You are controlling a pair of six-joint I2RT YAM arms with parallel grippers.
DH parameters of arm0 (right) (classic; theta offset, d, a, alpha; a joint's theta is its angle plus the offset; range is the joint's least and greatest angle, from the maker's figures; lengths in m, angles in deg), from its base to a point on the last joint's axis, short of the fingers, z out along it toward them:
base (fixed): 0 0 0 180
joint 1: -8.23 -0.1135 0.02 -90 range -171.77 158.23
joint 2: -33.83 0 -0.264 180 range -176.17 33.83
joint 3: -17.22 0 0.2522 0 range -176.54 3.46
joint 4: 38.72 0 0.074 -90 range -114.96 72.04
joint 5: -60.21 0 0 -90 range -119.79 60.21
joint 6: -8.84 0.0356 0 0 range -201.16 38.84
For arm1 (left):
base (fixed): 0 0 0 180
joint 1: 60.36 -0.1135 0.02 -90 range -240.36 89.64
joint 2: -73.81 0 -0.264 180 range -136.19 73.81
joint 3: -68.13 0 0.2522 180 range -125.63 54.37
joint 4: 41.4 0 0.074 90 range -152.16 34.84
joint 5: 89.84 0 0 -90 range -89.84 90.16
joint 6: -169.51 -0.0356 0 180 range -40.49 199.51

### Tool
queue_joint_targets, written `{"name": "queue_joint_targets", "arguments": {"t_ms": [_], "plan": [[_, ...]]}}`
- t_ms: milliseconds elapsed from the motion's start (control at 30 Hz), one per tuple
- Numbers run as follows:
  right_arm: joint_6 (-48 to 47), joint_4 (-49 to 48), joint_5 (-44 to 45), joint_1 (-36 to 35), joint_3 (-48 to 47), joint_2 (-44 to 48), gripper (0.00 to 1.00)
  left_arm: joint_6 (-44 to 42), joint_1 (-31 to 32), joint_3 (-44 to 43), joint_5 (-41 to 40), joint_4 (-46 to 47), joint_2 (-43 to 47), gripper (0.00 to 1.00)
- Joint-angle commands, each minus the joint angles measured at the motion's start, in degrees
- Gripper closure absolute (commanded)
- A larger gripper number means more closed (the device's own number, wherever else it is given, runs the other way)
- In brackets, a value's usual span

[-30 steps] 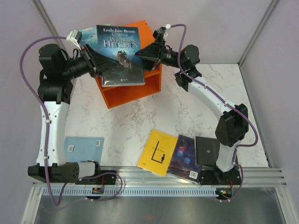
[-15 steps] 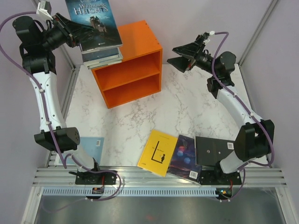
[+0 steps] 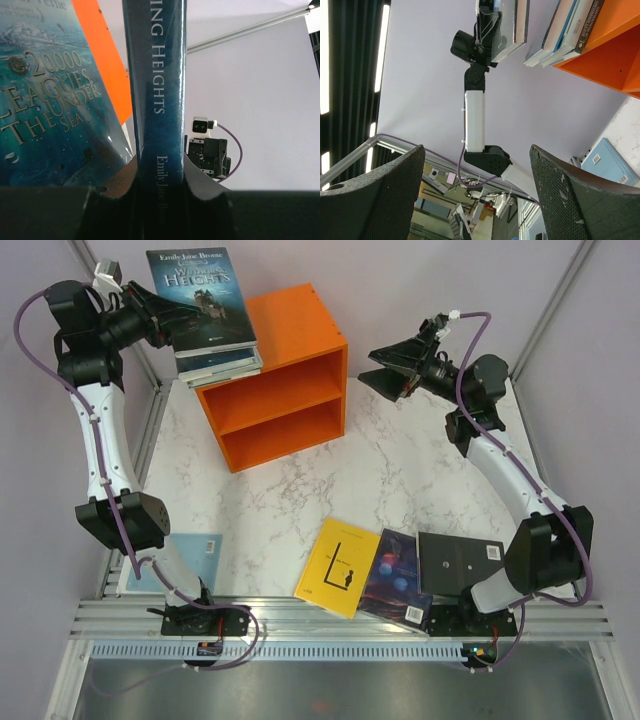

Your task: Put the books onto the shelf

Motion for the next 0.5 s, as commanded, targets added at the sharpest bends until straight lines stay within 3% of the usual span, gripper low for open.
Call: {"name": "queue_joint_targets", "arguments": {"t_ms": [0,200,367,433,467], "plan": [[-1.2,-0.5,-0.7,0.2,0.7,2.1,0.12,-4.0,-0.1,-2.2,2.1,-0.4,0.6,0.98],[-1.7,0.1,-0.6,0.1,1.8,2.6,0.14,-12.4,-0.1,-2.3,-1.8,-11.6,0.0,0.98],[-1.5,-0.2,-0.6,0.1,2.1,2.5,0.14,-15.4,-0.2,-2.7,-5.5,-15.6,-0.3,0.93],[-1.5,-0.1,-0.6,0.1,2.2,2.3,0.14,-16.1,-0.1,-3.0,-5.9,-16.7,-0.5,0.82],[-1.5,-0.3,-0.6,0.2,2.3,2.3,0.14,-16.4,-0.2,-3.7,-6.3,-17.1,-0.7,0.73]]}}
